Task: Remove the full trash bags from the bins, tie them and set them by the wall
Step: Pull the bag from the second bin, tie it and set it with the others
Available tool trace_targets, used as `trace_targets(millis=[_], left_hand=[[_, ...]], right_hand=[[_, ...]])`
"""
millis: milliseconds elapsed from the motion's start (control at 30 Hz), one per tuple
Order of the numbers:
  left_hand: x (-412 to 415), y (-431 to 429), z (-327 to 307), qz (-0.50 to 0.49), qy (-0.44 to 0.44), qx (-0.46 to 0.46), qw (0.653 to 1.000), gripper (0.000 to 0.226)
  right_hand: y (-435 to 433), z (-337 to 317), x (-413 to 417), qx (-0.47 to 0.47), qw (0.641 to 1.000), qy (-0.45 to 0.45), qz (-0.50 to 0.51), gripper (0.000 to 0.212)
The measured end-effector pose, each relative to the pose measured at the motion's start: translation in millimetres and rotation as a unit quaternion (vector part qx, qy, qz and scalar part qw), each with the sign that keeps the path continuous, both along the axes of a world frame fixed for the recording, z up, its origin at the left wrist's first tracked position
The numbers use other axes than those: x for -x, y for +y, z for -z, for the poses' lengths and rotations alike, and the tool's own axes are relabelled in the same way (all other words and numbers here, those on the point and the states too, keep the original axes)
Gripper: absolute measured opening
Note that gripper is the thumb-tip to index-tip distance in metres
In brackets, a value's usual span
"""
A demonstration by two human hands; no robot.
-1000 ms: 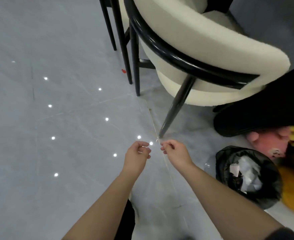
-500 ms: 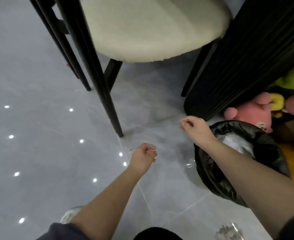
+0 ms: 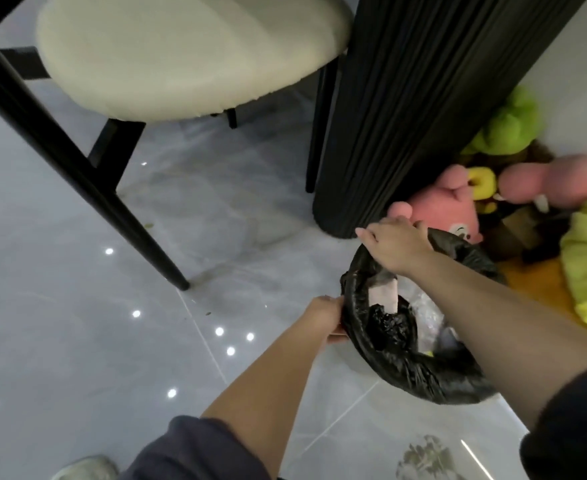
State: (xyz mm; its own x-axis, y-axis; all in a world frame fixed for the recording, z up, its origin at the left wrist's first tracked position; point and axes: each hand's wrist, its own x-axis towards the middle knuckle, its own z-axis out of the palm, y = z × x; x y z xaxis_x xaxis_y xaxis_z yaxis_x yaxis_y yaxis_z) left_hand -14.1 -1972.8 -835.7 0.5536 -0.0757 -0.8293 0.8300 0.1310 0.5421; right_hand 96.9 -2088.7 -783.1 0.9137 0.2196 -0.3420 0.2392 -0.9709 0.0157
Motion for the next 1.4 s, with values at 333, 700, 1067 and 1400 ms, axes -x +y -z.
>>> trace_targets(millis=[333,700,1067,1400], left_hand=[[-8.1,65.9,-23.6,-0.187,-0.205,-0.242,0.930,0.019],[-23.0,90.6,-82.1,-0.072,-0.419,-0.365,0.828,0.017],[34.5,118.7,-56.1,0.228,-0.257,-0.454,0.822,0.037],[44.1,108.7,-41.8,0.213,-0.193,-0.418,0.862,0.033]], right_hand=[[30.2,3.6,5.2,-0.097,0.994,0.032,-0.026,0.043],[68.5,-7.6,1.6,-0.247,0.957,0.137,-0.063,0.013],[1.4,-18.2,1.4,-0.320,0.947,0.019,-0.007,0.017],[-69.1,-11.8,11.4,-0.152,0.975,0.154,-0.049,0.048]])
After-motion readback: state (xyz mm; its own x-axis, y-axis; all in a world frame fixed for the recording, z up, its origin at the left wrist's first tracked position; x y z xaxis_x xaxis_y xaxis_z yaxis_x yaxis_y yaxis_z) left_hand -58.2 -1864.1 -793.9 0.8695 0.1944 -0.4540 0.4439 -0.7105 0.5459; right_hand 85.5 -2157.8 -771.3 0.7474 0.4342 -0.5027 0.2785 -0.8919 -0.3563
